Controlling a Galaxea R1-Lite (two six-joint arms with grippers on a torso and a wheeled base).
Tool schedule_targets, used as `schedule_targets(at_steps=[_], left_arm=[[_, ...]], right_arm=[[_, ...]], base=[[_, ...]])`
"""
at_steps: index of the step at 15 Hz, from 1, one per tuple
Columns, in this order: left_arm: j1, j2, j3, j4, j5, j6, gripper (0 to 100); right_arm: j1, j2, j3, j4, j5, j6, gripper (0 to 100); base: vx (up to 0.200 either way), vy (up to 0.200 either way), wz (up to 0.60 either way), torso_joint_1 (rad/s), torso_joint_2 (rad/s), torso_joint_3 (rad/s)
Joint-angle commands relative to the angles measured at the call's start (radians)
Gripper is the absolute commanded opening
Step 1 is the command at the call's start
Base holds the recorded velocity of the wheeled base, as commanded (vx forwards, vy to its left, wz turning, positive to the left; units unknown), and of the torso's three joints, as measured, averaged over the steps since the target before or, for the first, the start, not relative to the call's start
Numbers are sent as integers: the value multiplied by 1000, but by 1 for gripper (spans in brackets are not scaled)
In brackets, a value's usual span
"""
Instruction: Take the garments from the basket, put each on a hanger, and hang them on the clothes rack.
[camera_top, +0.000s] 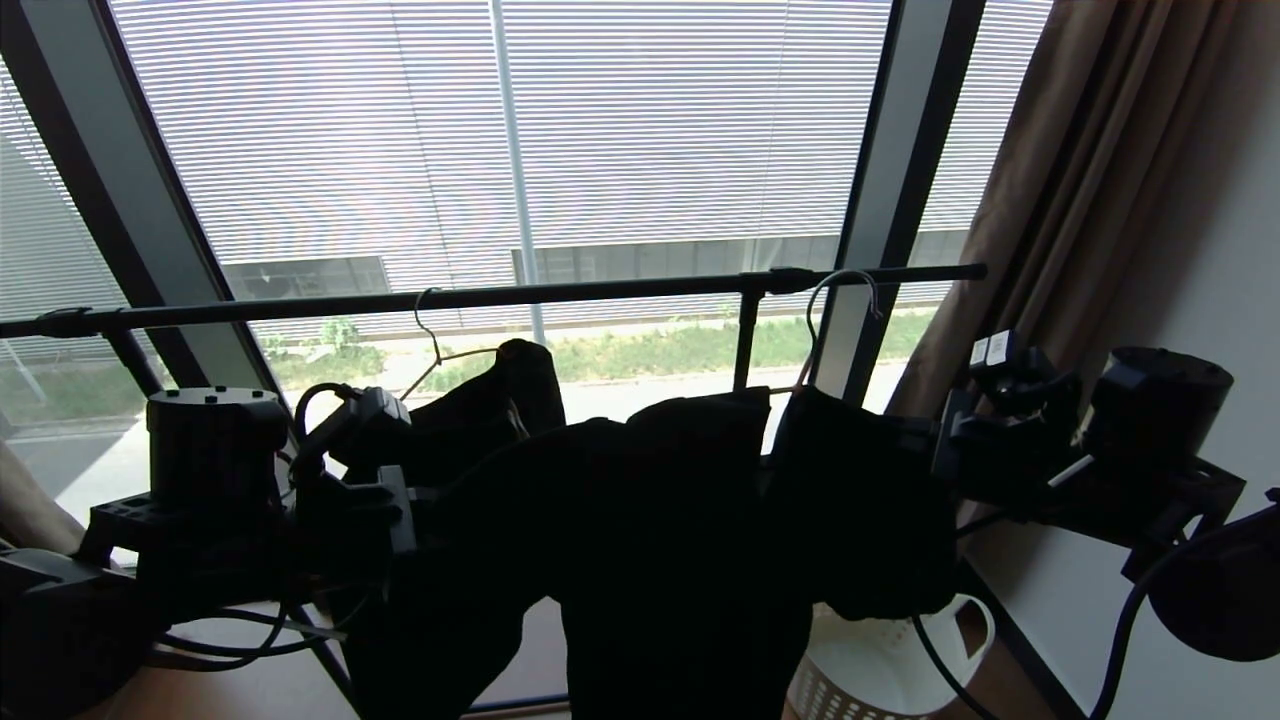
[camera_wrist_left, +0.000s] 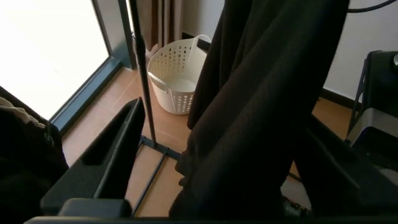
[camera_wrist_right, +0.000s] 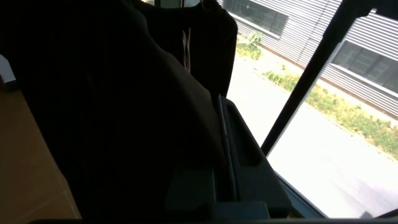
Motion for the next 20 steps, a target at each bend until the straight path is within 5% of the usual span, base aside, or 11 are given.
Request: schedule_targets(at_steps=[1, 8, 20], left_arm=[[6, 13, 5, -26, 0, -3, 0], [55, -54, 123, -133, 0, -6, 0], [118, -96, 176, -136, -2, -19, 0]], right_arm=[[1, 5, -4, 0, 1, 0, 0], [-67, 15, -26, -1, 2, 0, 0], [-142, 22, -55, 0, 45, 2, 0]], base=[[0, 0, 0, 0, 0, 0], [0, 0, 0, 0, 0, 0], [0, 0, 0, 0, 0, 0]])
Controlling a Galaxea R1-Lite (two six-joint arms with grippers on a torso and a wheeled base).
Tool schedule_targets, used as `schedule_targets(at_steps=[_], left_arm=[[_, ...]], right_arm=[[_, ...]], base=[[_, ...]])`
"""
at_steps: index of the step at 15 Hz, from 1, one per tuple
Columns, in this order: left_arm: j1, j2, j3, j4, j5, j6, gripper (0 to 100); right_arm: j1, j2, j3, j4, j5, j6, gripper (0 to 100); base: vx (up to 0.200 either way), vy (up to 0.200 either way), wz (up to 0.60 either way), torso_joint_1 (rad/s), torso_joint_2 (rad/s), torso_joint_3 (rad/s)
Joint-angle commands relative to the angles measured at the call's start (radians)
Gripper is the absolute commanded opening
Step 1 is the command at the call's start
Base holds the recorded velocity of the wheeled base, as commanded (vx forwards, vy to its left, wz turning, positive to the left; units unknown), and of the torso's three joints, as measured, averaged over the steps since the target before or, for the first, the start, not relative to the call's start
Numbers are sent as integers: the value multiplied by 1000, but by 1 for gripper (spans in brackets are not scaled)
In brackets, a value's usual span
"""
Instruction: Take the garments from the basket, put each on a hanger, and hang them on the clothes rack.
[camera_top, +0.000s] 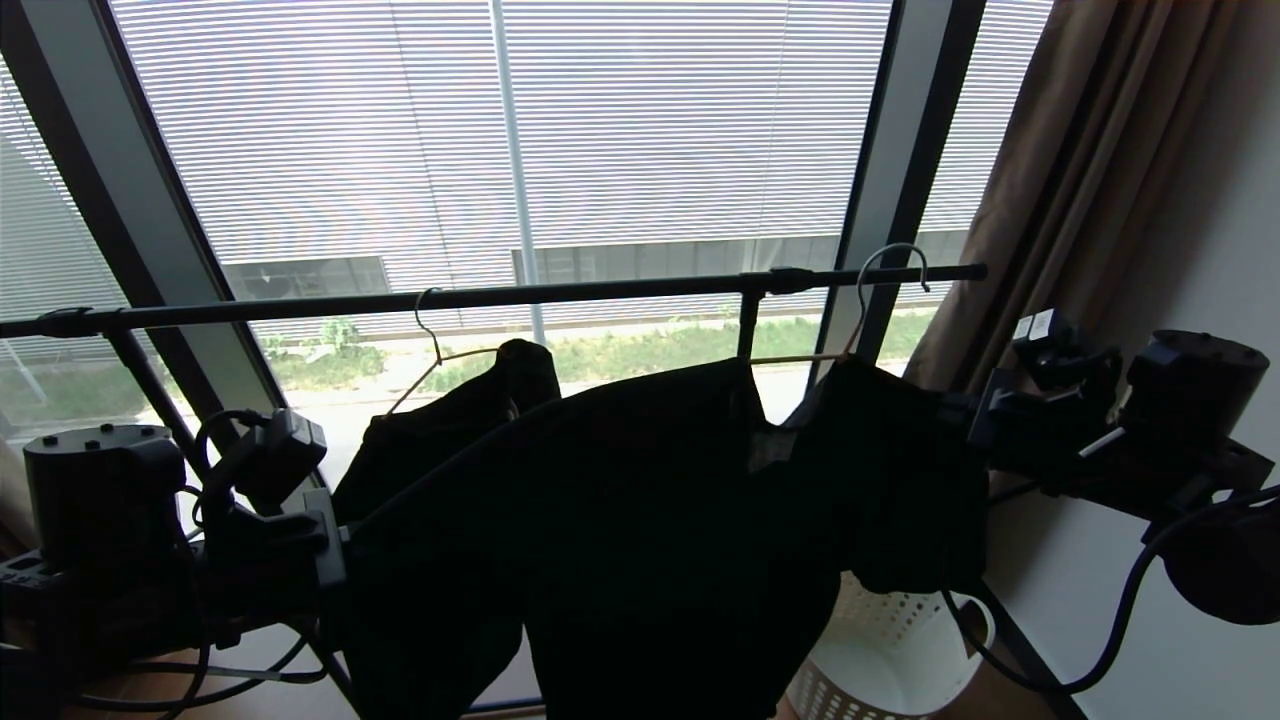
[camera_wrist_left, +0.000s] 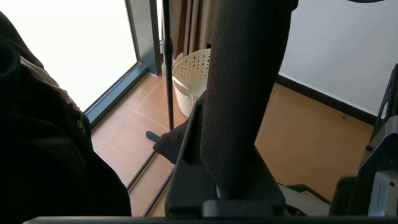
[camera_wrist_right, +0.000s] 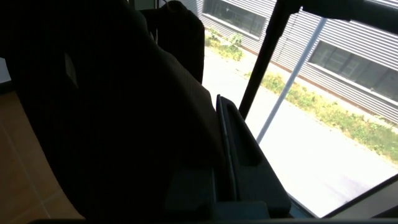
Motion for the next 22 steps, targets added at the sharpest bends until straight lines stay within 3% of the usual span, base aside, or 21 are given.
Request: schedule_targets(at_steps=[1, 14, 22], left_arm=[[8, 0, 2, 0, 0, -1, 0], [7, 3, 14, -2, -2, -1, 0], [3, 0, 25, -37, 0, -4, 0]], right_arm=[[-8, 3, -2, 0, 1, 0, 0], [-41, 1, -14, 1, 63, 1, 0], [-41, 6, -14, 1, 62, 0, 0]], base=[[0, 0, 0, 0, 0, 0], [0, 0, 0, 0, 0, 0], [0, 0, 0, 0, 0, 0]])
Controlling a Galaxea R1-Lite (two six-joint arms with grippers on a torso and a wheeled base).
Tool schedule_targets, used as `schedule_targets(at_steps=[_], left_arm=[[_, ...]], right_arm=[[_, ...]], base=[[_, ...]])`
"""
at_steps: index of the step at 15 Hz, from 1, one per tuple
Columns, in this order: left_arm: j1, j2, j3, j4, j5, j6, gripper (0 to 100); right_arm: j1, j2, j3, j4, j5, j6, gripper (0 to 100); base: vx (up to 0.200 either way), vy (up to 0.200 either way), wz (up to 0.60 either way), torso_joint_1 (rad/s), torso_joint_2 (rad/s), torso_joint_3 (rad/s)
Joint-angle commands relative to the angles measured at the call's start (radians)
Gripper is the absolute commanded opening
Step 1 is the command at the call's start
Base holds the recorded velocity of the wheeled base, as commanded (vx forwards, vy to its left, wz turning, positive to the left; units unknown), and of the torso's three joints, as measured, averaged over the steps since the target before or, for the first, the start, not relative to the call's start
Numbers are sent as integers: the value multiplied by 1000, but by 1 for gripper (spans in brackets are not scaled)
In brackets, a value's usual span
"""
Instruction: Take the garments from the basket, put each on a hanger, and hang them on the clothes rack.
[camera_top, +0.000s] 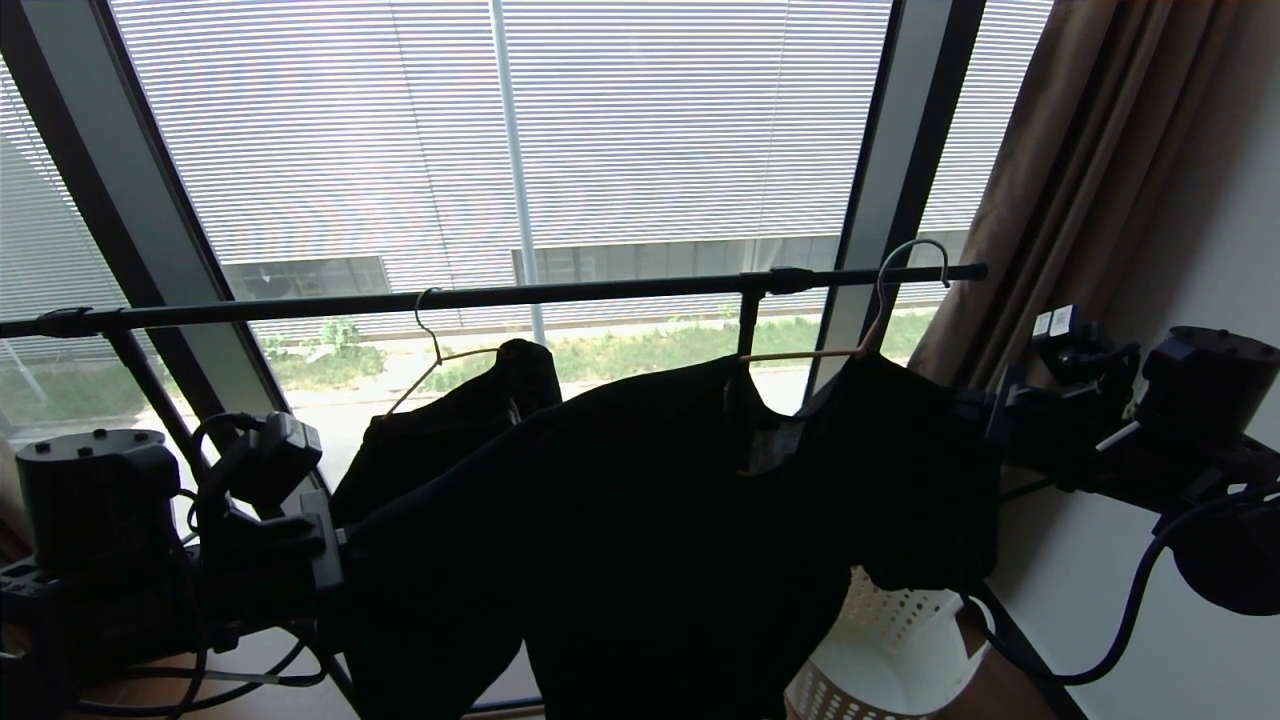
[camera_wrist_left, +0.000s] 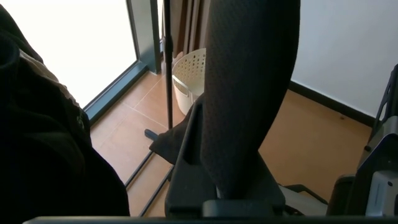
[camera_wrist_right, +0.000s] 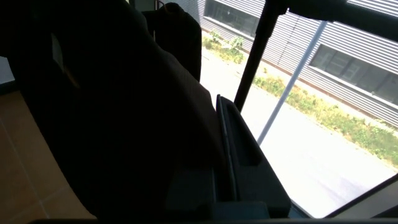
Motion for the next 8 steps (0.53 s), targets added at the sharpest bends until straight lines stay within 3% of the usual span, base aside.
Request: schedule_targets(at_steps=[1, 2, 8], left_arm=[[-1, -2, 5, -2, 0, -14, 0], [-1, -3, 7, -2, -1, -27, 100], [2, -29, 64, -86, 0, -28, 100]], right_arm=[[0, 0, 2, 0, 0, -1, 0], [0, 1, 0, 0, 0, -1, 0], [10, 14, 6, 0, -3, -2, 0]], base=[[0, 0, 0, 0, 0, 0], [0, 0, 0, 0, 0, 0], [0, 0, 0, 0, 0, 0]])
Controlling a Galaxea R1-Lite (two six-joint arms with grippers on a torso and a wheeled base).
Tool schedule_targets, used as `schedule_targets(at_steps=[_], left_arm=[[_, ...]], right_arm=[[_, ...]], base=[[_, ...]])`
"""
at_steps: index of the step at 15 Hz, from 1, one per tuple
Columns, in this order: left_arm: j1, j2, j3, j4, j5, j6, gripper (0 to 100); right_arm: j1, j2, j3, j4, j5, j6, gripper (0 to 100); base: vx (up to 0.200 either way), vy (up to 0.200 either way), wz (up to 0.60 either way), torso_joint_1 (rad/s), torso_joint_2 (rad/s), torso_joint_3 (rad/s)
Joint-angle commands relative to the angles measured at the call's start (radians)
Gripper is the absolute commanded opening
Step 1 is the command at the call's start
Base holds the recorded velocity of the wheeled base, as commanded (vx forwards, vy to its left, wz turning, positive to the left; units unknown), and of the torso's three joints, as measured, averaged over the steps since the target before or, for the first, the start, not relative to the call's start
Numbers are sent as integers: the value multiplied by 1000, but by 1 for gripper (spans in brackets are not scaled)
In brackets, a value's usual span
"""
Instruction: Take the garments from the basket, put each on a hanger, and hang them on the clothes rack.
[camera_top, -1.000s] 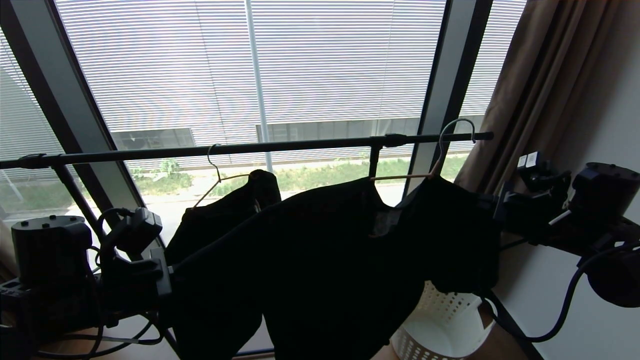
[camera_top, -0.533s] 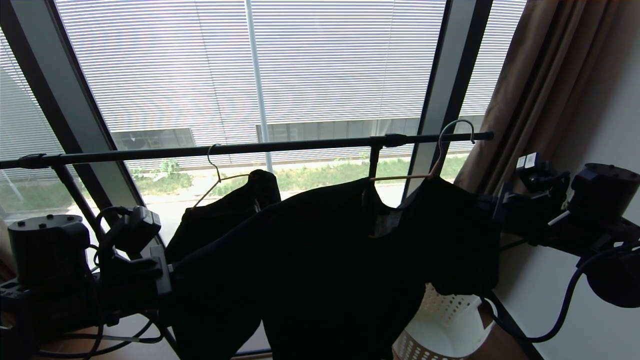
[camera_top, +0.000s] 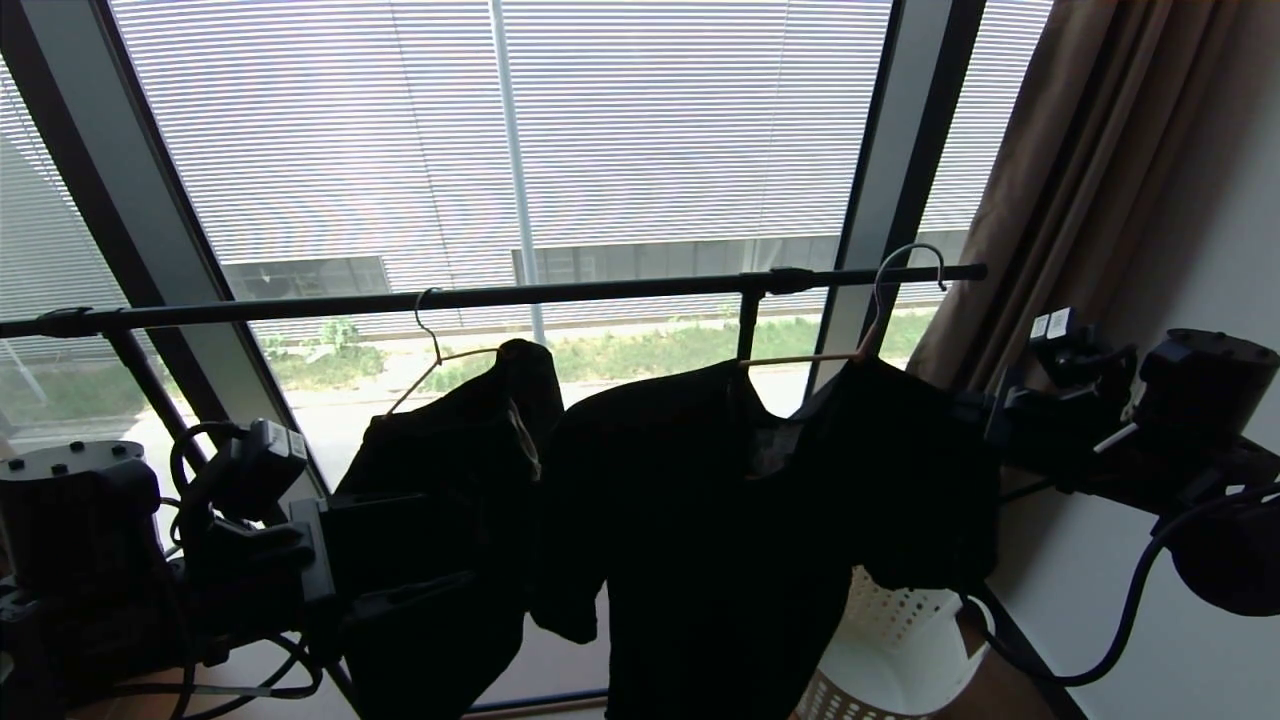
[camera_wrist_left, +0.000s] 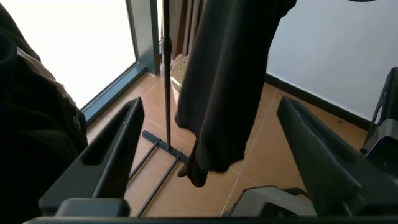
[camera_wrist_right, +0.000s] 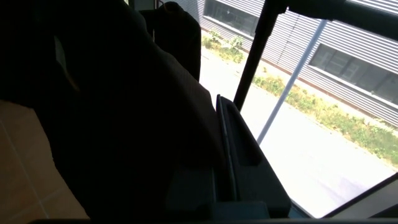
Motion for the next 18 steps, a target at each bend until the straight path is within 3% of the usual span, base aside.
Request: schedule_targets(at_steps=[1, 5, 7, 8, 9, 11, 15, 17, 18], left_arm=[[-1, -12, 8, -9, 2, -5, 100], [-49, -33, -106, 16, 34, -86, 100], [-87, -39, -228, 171, 40, -86, 100], [-127, -70, -331, 340, 74, -83, 100], [-156, -79, -393, 435, 105, -82, 100], [-214, -82, -497, 527, 138, -82, 100], [-280, -74, -580, 647, 143, -56, 100], [-320, -59, -612, 723, 221, -19, 100], [-372, -44, -635, 737, 322, -7, 100]], right_arm=[[13, 13, 3, -1, -1, -2, 0], [79, 36, 20, 1, -2, -7, 0], [113, 38, 32, 2, -5, -10, 0], [127, 36, 45, 2, -7, -11, 0], [131, 36, 49, 2, -7, -19, 0], [143, 39, 51, 2, -8, -33, 0], [160, 51, 60, 2, -8, -45, 0], [173, 51, 63, 2, -8, -45, 0], [180, 51, 68, 2, -8, -45, 0]], base=[[0, 0, 0, 0, 0, 0], [0, 0, 0, 0, 0, 0], [0, 0, 0, 0, 0, 0], [0, 0, 0, 0, 0, 0], [0, 0, 0, 0, 0, 0], [0, 0, 0, 0, 0, 0], [0, 0, 0, 0, 0, 0], [0, 0, 0, 0, 0, 0], [0, 0, 0, 0, 0, 0]])
